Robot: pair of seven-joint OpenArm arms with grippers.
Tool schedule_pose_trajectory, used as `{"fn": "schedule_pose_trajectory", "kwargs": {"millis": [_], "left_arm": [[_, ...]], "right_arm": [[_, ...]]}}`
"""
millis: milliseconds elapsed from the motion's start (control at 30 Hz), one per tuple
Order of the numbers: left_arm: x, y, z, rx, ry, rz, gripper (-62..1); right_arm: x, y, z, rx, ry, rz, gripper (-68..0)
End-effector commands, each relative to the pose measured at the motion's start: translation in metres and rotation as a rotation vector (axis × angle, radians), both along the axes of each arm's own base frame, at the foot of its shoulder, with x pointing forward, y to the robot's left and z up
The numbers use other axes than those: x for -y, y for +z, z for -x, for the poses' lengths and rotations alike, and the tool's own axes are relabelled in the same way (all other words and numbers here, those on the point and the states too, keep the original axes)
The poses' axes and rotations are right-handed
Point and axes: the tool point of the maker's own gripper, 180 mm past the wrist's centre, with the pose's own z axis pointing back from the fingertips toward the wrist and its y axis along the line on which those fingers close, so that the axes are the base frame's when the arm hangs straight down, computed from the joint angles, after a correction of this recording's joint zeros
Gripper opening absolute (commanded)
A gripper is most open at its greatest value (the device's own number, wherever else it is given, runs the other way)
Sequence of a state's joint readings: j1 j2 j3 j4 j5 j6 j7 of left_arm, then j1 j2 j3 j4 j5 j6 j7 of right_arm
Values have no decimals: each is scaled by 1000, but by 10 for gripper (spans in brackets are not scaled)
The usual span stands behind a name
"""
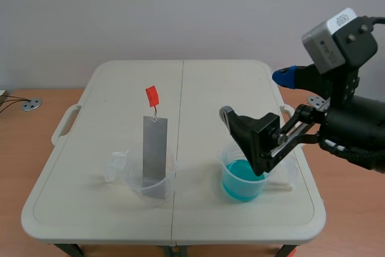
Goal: Hold the metal plate by the orange handle, dip it into the blue solution, take it out and point at it, then put the plate back in the beaker on the left.
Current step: 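Lift the metal plate out of the left beaker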
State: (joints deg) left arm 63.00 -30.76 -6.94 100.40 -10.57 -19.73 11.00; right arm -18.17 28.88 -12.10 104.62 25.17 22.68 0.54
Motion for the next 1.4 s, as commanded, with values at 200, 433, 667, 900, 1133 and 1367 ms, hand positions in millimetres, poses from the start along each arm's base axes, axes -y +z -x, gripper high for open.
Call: {"fn": "schedule_pose_trajectory", "kwargs": {"millis": [200,433,667,900,1133,1367], "left_arm": [[-29,-35,31,-110,105,-40,-594],[-42,-65,61,-210,155,-60,-594],[-38,-89,88,-302,158,-53,-594],[-37,-103,108,-361,156,-50,-594],[-42,-111,110,-378,166,-64,-594],[-46,-113,113,-386,172,-71,-594]], "right_arm": [[-14,9,-21,17,-4,-61,-12],[-29,-3,-34,-17,7,-85,-12],[-50,-4,-46,-23,48,-97,-12],[-69,-8,-59,-50,67,-131,-12],[-89,-19,-69,-86,111,-137,-12],[-109,-25,-76,-134,154,-181,-12]]}}
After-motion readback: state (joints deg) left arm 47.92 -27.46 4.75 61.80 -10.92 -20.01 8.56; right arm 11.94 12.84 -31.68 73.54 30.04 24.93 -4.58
